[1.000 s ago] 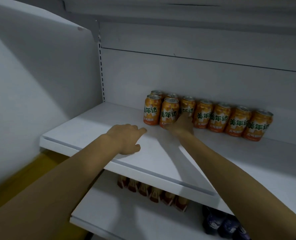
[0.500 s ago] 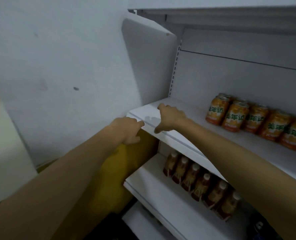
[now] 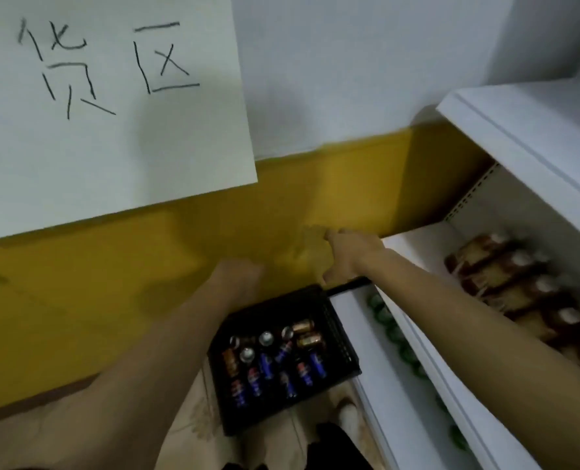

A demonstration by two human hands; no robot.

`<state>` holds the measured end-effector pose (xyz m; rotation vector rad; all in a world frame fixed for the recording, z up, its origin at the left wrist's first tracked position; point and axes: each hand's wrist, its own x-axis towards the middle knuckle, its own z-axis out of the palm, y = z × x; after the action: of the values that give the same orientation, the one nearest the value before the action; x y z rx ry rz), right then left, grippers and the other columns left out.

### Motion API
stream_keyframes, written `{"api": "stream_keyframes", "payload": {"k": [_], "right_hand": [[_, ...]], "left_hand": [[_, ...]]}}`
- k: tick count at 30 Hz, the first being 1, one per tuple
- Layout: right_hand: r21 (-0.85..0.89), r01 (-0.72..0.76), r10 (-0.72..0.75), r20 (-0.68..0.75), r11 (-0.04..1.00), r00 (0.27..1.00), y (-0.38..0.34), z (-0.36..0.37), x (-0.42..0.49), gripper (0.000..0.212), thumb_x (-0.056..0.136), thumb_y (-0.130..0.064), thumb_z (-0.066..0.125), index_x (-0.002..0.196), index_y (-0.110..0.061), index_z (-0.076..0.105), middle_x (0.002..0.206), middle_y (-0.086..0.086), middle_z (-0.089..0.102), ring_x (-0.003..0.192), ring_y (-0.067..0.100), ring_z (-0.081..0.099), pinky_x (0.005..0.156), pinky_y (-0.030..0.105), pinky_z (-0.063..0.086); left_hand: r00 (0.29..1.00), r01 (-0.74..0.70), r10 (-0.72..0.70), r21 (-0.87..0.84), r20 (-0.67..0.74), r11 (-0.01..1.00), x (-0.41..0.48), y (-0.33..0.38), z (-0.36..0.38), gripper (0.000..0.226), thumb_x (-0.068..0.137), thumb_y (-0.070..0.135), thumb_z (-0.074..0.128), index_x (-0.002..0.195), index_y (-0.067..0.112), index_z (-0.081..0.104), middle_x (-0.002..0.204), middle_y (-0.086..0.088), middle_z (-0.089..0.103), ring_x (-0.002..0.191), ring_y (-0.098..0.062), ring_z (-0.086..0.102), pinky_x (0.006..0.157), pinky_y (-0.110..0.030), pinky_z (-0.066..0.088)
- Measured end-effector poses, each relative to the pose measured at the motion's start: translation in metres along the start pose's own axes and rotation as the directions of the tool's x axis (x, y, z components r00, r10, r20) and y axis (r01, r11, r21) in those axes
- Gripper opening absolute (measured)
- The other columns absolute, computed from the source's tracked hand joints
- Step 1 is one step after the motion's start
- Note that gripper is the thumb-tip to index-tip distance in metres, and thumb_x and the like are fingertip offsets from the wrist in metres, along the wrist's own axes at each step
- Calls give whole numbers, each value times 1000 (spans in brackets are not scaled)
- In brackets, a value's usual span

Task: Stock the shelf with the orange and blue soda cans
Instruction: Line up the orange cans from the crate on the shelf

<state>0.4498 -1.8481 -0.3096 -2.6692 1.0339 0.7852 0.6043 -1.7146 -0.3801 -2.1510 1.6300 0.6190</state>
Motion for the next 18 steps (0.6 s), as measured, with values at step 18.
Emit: {"api": "stream_keyframes", "payload": {"k": [18], "right_hand": [[382,-81,-102,435,921,895,-6,411,184,96,74,-52,73,149,-26,20,152,7,28,136,34,32,108,50,32]], "left_hand": [[881,471,-305,-710,360,523,148,44,388,54,90,29,61,139,19,40,133,-9,56,113,-34,57,91,-46,49]]}}
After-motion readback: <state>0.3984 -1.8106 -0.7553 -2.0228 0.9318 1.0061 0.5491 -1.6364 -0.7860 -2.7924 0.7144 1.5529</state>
